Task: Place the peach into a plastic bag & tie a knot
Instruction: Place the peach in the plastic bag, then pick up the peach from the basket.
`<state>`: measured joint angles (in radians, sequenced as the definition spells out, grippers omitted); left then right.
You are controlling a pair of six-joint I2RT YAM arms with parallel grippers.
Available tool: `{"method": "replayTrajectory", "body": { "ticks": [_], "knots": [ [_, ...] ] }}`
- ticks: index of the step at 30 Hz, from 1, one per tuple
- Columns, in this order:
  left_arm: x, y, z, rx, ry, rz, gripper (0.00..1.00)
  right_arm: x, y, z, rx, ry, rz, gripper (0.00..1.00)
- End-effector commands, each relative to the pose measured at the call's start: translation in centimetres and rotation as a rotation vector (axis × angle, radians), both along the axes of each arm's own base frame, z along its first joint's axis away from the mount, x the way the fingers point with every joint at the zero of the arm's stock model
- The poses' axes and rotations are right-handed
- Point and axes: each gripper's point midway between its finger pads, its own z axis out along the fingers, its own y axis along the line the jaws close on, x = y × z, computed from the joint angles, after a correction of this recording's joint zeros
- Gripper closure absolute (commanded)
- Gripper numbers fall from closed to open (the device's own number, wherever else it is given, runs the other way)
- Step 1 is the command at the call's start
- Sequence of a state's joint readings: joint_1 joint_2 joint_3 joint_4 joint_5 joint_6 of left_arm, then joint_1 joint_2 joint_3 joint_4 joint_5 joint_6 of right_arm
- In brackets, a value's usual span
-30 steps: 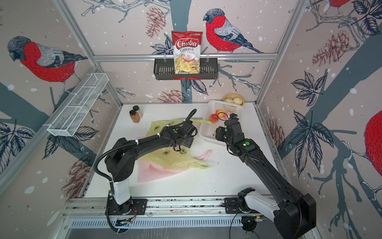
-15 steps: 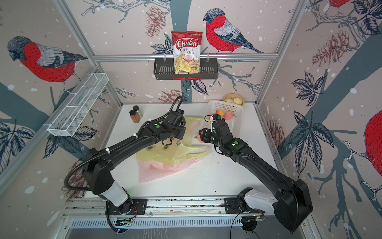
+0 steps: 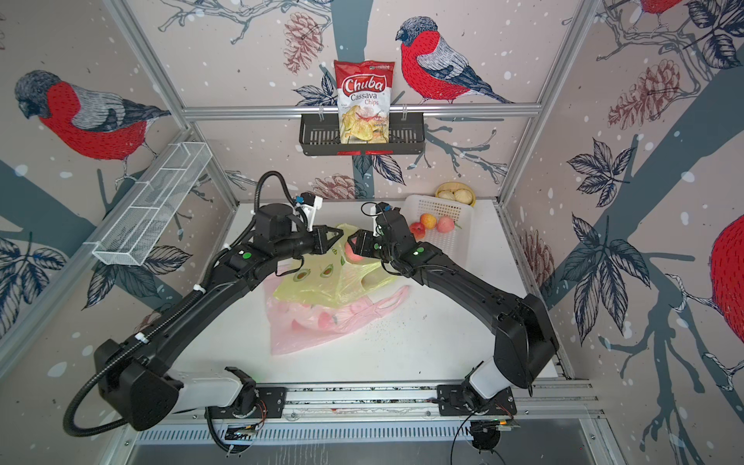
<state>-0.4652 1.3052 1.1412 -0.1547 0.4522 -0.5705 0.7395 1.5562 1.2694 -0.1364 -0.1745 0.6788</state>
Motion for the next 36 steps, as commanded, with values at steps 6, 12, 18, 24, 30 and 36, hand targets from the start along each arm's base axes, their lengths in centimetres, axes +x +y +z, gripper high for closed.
{"method": "replayTrajectory", "body": {
  "ticks": [6, 12, 18, 24, 30, 36],
  "knots": [
    [-0.1, 0.7, -3.1, -0.223, 0.11, -0.07, 1.0, 0.4, 1.8, -4.0, -0.048, 0.087, 0.072, 0.11],
    [0.3, 1.1, -5.7, -0.144, 0.135, -0.087, 1.0, 0.4, -1.1, -1.3, -0.108, 0.003, 0.003, 0.17],
    [0.6, 0.9, -7.4, -0.112, 0.141, -0.107, 1.0, 1.4, -12.4, 2.1, -0.187, -0.106, -0.247, 0.19],
    [0.9, 0.5, -8.0, -0.119, 0.14, -0.129, 1.0, 3.5, -24.1, -3.1, -0.417, 0.026, -0.478, 0.2],
    [1.1, 0.3, -8.5, -0.12, 0.148, -0.141, 1.0, 4.0, -26.8, -10.3, -0.615, 0.197, -0.521, 0.19],
    [1.0, 0.1, -8.6, -0.122, 0.148, -0.152, 1.0, 5.1, -27.4, -15.8, -0.692, 0.282, -0.52, 0.18]
  ]
}}
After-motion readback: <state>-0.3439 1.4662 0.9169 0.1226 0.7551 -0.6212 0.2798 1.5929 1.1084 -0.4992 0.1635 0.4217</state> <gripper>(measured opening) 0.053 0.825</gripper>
